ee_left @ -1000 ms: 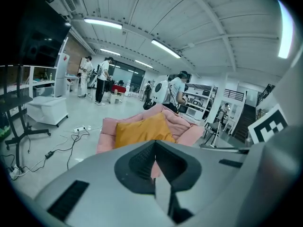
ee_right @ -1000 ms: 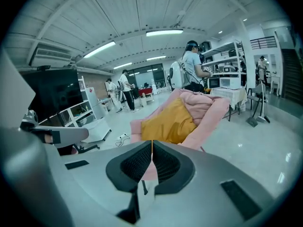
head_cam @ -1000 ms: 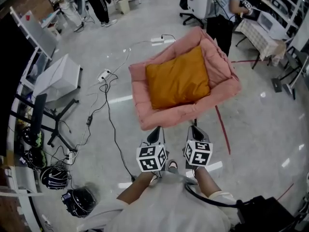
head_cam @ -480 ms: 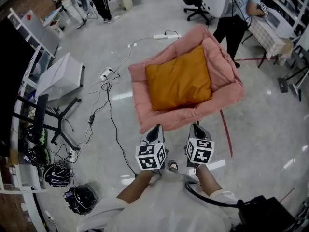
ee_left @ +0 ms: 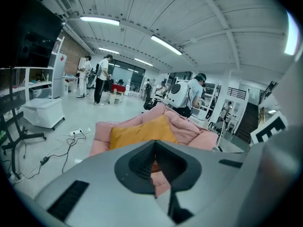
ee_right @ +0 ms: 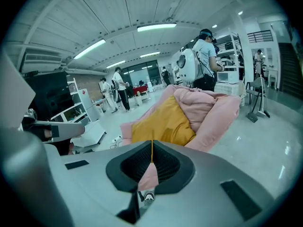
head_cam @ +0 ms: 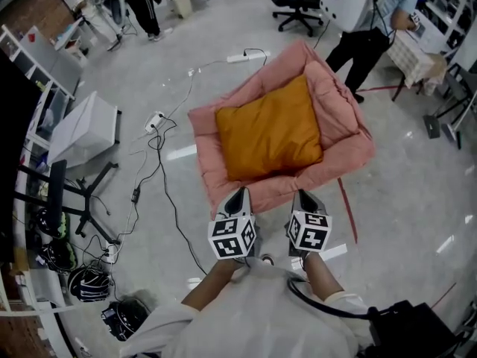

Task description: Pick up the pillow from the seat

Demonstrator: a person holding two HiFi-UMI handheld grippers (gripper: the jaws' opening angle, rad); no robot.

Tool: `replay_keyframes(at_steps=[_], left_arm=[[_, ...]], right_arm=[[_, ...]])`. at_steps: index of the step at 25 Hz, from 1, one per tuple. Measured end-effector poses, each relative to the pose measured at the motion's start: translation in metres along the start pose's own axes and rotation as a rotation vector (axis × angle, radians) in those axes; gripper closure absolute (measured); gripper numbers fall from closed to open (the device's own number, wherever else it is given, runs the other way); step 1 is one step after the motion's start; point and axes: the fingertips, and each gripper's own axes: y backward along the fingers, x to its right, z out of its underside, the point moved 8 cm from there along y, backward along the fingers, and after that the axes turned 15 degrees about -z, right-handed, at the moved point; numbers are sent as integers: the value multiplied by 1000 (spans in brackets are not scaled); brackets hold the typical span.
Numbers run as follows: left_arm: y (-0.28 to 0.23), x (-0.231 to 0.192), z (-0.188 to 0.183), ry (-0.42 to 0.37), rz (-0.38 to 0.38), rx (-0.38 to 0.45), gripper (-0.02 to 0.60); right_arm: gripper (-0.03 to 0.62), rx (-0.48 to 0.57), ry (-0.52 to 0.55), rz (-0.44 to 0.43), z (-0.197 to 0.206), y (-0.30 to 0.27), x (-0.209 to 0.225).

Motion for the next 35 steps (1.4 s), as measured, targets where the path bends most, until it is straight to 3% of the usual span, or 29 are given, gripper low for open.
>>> replay_keyframes(at_steps=[19,27,35], left_arm=[[-142,-44,-86,10,62,-22,572],[-193,-54,-83,-27,90,-125,572],[-223,-45,-50,-86,91,-217,572]], right_arm=[[563,-4,14,68,-99,-130,5],[563,-41,-106,130,-87,-155,16],[563,-104,-210,140,-43,-178,38]])
